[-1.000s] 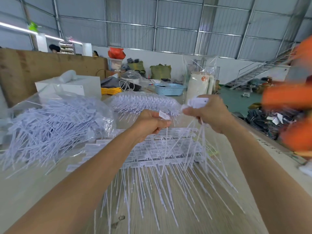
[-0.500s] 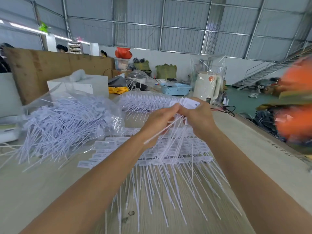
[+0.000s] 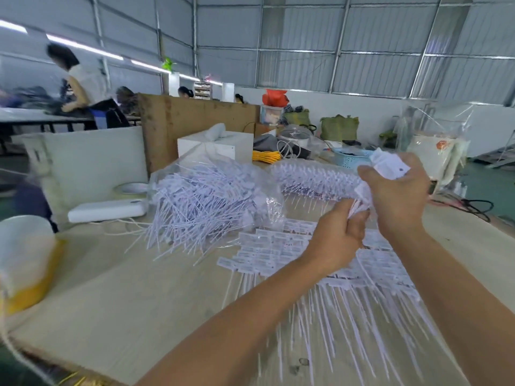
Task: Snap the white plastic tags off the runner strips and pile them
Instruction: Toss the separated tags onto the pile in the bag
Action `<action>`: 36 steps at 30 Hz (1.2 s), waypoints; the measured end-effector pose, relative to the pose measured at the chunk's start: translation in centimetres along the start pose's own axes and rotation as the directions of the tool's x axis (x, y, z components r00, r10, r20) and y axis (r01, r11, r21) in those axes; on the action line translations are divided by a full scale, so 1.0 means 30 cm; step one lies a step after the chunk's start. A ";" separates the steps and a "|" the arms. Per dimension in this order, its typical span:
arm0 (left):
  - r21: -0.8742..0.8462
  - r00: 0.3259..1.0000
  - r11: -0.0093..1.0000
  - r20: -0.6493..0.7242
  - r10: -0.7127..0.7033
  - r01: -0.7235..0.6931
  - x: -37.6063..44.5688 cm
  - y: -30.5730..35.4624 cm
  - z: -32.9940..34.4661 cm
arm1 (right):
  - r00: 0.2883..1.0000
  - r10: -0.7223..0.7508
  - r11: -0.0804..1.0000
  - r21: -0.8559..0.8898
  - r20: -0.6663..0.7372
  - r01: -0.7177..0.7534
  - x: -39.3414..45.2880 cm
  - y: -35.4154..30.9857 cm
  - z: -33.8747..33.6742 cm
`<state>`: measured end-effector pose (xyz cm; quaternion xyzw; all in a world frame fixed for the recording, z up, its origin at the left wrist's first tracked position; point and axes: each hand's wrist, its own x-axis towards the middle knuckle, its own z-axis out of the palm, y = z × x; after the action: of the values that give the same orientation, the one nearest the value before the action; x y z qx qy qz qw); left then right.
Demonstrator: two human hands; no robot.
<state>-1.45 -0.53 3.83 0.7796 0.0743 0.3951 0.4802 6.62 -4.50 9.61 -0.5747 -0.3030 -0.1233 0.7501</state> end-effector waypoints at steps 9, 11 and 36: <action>-0.687 0.808 0.705 -0.510 -0.294 -0.176 0.047 0.073 -0.115 | 0.807 -0.172 0.985 0.079 0.565 0.154 -0.091 -0.107 0.169; -0.748 0.763 0.639 -0.516 -0.390 -0.179 0.042 0.070 -0.221 | 0.826 -0.154 0.986 0.036 0.543 0.160 -0.107 -0.069 0.187; 0.941 0.902 -0.030 -0.333 -0.273 0.338 0.114 -0.360 -0.703 | 0.246 -0.028 0.232 -0.233 0.969 0.944 -0.258 0.263 0.554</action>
<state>-10.78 21.41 1.74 0.8449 0.5043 0.1373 -0.1135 -0.46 12.26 1.39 -0.6615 -0.7098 -0.2421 -0.0005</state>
